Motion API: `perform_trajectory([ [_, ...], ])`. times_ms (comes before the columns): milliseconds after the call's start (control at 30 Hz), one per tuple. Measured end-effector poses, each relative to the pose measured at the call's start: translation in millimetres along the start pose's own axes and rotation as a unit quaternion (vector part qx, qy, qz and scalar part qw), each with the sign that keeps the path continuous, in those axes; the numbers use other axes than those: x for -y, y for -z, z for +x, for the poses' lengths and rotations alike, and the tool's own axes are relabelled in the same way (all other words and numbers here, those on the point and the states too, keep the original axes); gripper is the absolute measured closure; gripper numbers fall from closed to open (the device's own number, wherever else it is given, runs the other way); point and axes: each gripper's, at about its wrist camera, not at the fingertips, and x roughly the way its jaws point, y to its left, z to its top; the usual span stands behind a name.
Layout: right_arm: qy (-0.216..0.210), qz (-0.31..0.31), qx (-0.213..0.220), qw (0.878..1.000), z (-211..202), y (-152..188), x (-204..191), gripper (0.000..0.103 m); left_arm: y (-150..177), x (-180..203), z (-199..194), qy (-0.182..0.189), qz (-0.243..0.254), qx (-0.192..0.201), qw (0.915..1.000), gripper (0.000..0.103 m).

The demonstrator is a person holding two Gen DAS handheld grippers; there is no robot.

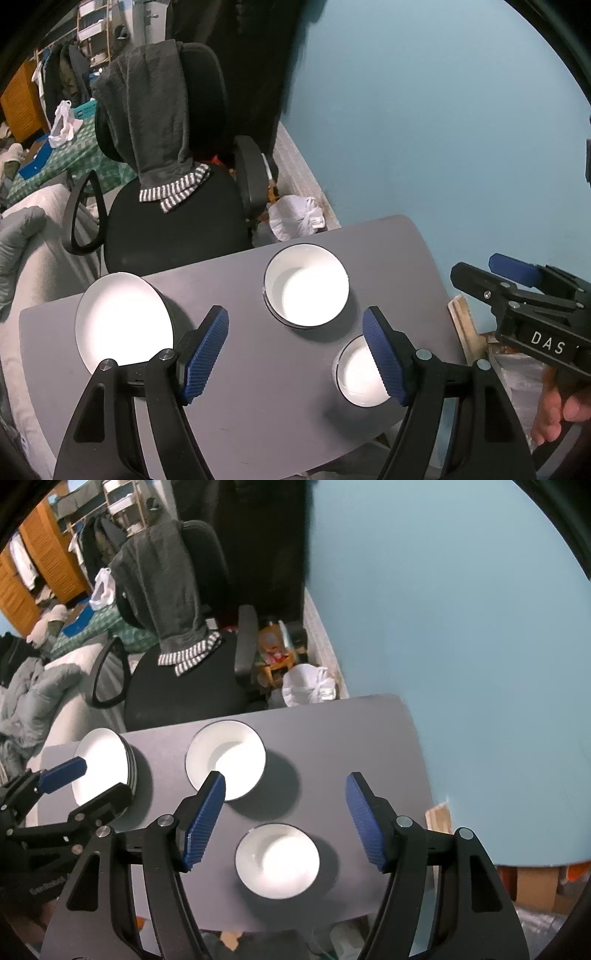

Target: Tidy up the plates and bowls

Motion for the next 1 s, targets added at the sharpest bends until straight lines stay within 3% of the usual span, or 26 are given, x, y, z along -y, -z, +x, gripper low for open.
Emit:
perform_trajectory([
  [467,0.008,0.072,-0.006,0.997,-17,29,15,0.034,11,17,-26,0.024,0.058,0.028,0.9976,0.022],
  [1000,0.027,0.115,-0.018,0.993,-23,65,29,0.034,33,37,-23,0.040,0.114,-0.003,0.9926,0.021],
])
